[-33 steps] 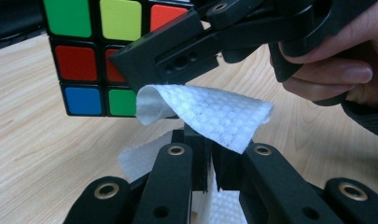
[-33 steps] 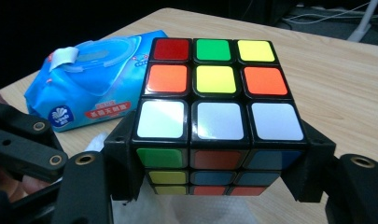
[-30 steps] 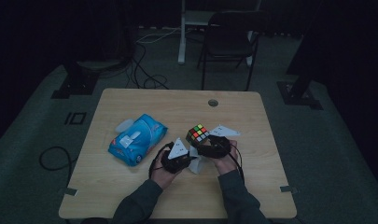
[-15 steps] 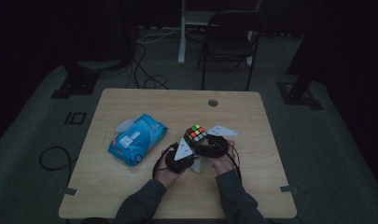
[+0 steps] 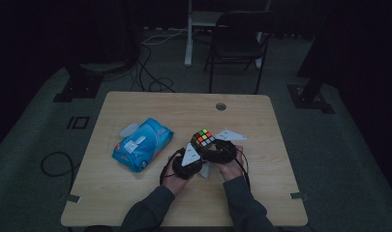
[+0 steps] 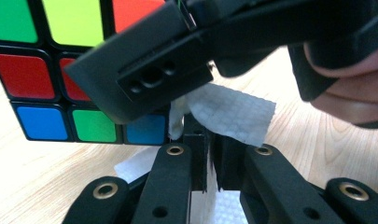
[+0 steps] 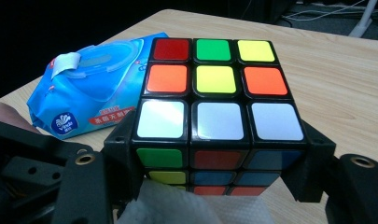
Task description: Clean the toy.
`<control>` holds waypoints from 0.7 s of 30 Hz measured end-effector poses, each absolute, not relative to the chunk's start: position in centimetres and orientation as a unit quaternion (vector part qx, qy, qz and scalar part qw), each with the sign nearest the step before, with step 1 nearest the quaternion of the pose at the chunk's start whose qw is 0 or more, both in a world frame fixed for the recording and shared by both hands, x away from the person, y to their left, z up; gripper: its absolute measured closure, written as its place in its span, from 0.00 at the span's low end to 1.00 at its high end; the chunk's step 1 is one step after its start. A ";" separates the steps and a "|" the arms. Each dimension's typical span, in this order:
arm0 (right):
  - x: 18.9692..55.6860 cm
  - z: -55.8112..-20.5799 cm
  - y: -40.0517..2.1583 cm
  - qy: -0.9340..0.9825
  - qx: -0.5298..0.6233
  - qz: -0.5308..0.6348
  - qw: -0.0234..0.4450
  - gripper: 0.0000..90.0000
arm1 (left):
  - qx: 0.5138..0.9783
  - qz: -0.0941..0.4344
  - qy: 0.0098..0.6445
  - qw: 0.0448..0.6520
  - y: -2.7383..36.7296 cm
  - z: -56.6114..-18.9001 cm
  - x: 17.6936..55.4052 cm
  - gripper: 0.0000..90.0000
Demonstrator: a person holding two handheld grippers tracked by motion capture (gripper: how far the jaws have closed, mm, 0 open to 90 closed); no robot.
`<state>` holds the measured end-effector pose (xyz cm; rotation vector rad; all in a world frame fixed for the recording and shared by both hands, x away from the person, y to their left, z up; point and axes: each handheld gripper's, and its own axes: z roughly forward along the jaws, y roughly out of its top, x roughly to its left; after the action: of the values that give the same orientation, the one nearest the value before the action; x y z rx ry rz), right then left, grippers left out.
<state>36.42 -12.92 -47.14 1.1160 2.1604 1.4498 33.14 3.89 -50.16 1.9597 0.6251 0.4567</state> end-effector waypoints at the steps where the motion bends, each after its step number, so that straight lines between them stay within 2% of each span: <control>1: 36.4 -47.2 -12.9 0.753 0.391 0.506 0.154 0.38 | 0.807 0.188 0.260 0.496 3.9 -50.2 33.1 0.95; 10: 36.5 -47.5 -12.8 0.751 0.403 0.501 0.151 0.38 | 0.800 0.182 0.269 0.504 3.6 -50.4 33.1 0.95; 21: 36.6 -47.8 -12.8 0.756 0.416 0.475 0.173 0.38 | 0.804 0.179 0.277 0.495 3.4 -51.1 33.1 0.95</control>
<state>36.59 -12.79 -47.79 1.1810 2.1449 1.3464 33.13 3.38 -51.06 1.9478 0.6718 0.4338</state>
